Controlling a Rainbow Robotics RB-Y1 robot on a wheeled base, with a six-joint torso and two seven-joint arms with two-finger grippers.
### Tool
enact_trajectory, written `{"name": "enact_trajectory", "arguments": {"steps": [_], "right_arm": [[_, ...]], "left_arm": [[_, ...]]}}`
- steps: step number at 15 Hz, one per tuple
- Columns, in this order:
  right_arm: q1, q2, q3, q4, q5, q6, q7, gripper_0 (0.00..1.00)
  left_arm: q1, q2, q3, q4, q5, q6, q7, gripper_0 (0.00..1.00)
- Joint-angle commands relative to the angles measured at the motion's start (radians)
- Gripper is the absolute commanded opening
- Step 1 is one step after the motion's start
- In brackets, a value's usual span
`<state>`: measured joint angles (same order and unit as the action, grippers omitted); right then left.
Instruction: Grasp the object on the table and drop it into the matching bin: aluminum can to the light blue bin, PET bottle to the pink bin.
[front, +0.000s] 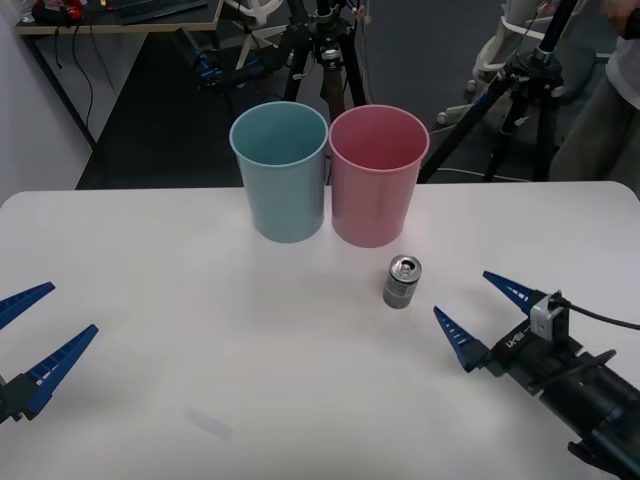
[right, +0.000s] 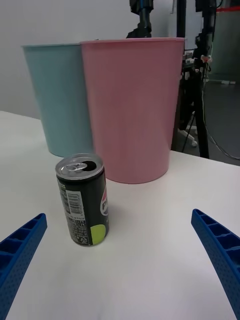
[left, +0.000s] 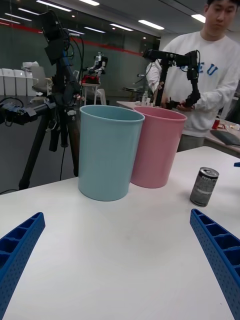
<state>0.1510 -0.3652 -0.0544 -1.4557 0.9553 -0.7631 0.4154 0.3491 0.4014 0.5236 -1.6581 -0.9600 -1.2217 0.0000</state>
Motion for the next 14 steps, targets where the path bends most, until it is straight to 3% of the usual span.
{"name": "enact_trajectory", "arguments": {"steps": [1, 14], "right_arm": [[-0.024, 0.0, 0.07, 0.0, 0.014, 0.05, 0.02, 1.0], [-0.073, 0.003, 0.209, 0.0, 0.022, 0.226, 0.068, 1.0]], "left_arm": [[0.0, 0.0, 0.0, 0.0, 0.0, 0.0, 0.0, 1.0], [0.0, 0.0, 0.0, 0.0, 0.0, 0.0, 0.0, 1.0]]}}
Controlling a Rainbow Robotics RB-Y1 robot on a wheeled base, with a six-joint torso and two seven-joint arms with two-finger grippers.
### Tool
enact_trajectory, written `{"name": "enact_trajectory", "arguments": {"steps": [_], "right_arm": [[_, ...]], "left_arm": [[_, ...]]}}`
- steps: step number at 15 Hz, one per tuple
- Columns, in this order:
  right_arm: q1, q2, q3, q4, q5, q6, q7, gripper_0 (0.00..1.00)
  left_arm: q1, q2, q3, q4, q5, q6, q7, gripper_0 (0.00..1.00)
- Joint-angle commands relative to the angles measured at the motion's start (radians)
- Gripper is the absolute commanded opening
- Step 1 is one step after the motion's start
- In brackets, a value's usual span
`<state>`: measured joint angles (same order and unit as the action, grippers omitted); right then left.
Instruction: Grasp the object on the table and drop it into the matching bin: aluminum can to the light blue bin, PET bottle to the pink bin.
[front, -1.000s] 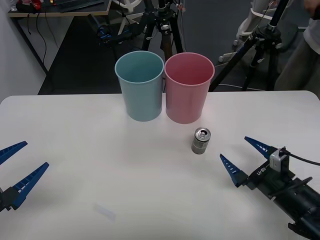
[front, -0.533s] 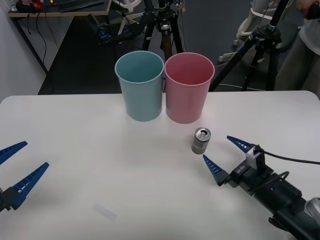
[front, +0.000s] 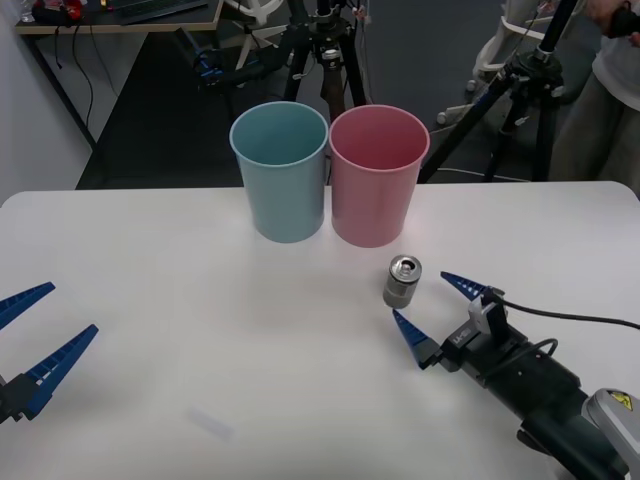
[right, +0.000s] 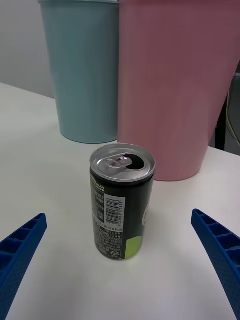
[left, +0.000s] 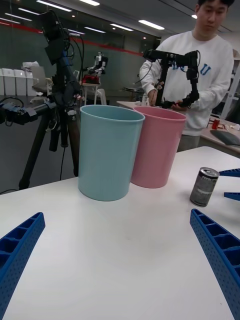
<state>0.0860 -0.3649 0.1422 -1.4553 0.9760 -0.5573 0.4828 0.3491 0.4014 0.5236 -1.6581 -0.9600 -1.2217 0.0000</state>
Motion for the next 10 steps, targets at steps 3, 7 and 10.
{"name": "enact_trajectory", "arguments": {"steps": [3, 7, 10], "right_arm": [[-0.025, 0.003, 0.025, 0.001, 0.001, 0.05, -0.006, 1.0], [-0.051, 0.003, 0.039, 0.001, 0.001, 0.102, -0.01, 1.0], [-0.066, 0.003, 0.059, 0.001, 0.001, 0.14, -0.015, 1.0]], "left_arm": [[0.0, 0.0, 0.0, 0.0, 0.0, 0.0, 0.0, 1.0], [0.0, 0.0, 0.0, 0.0, 0.0, 0.0, 0.0, 1.0], [0.0, 0.0, 0.0, 0.0, 0.0, 0.0, 0.0, 1.0]]}}
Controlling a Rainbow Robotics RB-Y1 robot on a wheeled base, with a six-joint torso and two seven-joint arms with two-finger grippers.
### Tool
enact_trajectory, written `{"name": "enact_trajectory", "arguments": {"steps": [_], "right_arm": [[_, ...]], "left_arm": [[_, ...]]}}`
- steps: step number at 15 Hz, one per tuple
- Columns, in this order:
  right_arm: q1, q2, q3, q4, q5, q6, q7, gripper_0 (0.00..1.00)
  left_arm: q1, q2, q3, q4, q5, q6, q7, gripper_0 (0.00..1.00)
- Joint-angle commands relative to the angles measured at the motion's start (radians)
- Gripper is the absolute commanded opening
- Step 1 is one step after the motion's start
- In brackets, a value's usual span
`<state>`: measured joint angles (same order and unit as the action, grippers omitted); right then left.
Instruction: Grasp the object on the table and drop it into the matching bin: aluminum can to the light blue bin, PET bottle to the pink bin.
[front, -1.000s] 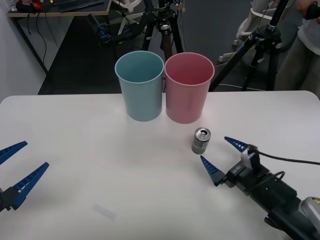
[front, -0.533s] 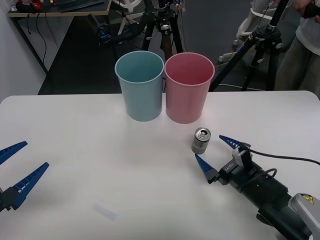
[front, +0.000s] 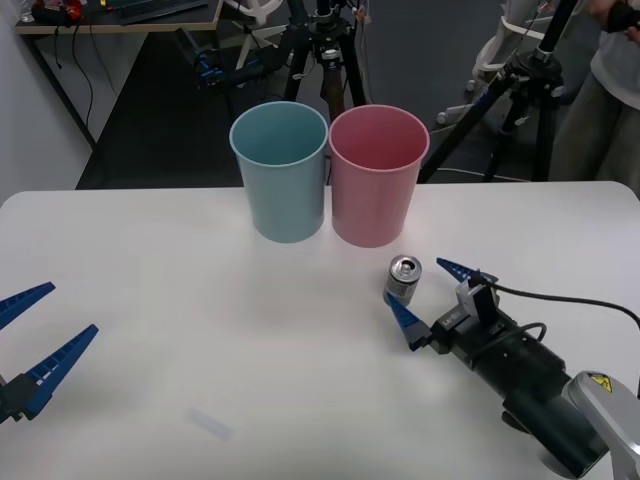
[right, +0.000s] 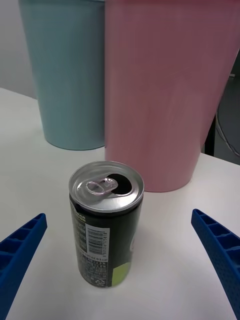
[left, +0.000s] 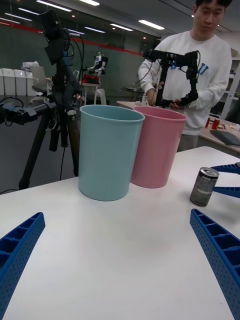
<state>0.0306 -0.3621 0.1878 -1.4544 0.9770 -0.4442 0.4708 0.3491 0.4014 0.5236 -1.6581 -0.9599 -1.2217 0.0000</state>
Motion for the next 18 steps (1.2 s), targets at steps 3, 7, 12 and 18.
{"name": "enact_trajectory", "arguments": {"steps": [3, 7, 12, 18], "right_arm": [[-0.029, 0.0, 0.048, -0.001, 0.0, 0.079, -0.008, 1.0], [-0.044, 0.0, 0.078, 0.0, 0.0, 0.128, -0.009, 1.0], [-0.067, 0.0, 0.101, 0.0, 0.0, 0.174, -0.009, 1.0], [-0.121, 0.026, 0.091, 0.083, -0.004, 0.153, -0.017, 1.0]], "left_arm": [[0.0, 0.0, 0.0, 0.0, 0.0, 0.0, 0.0, 1.0], [0.0, 0.0, 0.0, 0.0, 0.0, 0.0, 0.0, 1.0], [0.0, 0.0, 0.0, 0.0, 0.0, 0.0, 0.0, 1.0], [0.0, 0.0, 0.0, 0.0, 0.0, 0.0, 0.0, 1.0]]}}
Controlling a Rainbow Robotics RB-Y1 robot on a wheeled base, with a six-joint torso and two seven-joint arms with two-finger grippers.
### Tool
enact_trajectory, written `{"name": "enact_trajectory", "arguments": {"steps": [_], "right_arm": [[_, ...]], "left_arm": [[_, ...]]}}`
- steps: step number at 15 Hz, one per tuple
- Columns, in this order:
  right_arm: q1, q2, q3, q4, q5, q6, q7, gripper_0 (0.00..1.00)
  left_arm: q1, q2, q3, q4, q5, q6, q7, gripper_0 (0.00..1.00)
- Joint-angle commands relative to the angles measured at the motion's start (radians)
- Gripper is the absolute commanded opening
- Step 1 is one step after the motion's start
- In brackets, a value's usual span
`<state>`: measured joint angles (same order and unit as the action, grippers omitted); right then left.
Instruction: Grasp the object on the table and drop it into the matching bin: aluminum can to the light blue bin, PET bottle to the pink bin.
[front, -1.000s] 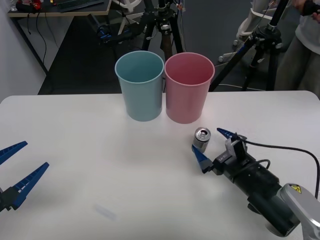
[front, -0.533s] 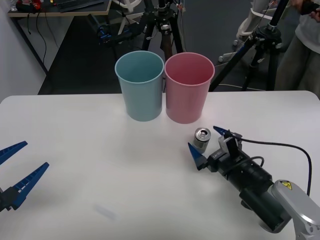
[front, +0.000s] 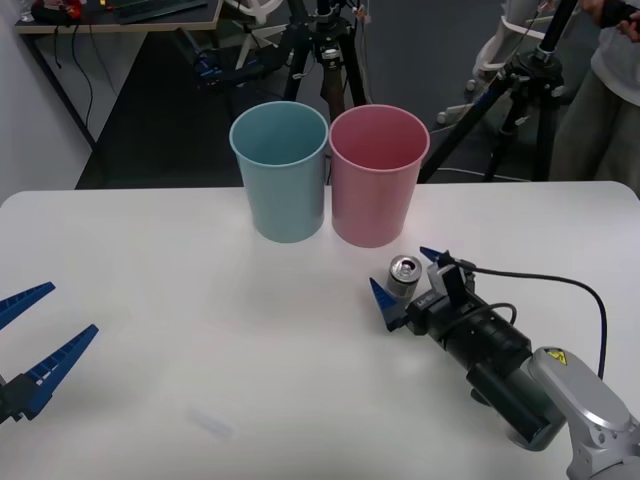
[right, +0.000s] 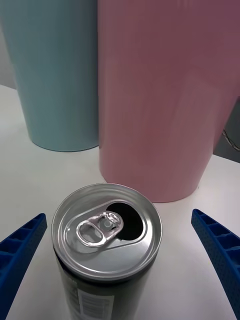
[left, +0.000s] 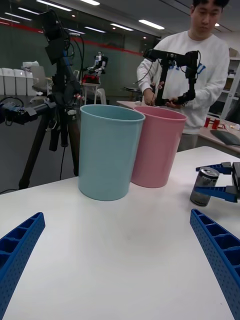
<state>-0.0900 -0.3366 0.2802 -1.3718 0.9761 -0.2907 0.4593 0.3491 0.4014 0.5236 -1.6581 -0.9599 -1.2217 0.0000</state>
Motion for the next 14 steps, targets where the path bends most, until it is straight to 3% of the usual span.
{"name": "enact_trajectory", "arguments": {"steps": [1, 14], "right_arm": [[-0.002, 0.002, -0.001, 0.0, -0.011, -0.001, -0.005, 1.0], [0.007, 0.002, 0.001, 0.002, -0.023, -0.01, -0.024, 1.0]], "left_arm": [[0.0, 0.0, 0.0, 0.0, 0.0, 0.0, 0.0, 1.0], [0.0, 0.0, 0.0, 0.0, 0.0, 0.0, 0.0, 1.0]]}}
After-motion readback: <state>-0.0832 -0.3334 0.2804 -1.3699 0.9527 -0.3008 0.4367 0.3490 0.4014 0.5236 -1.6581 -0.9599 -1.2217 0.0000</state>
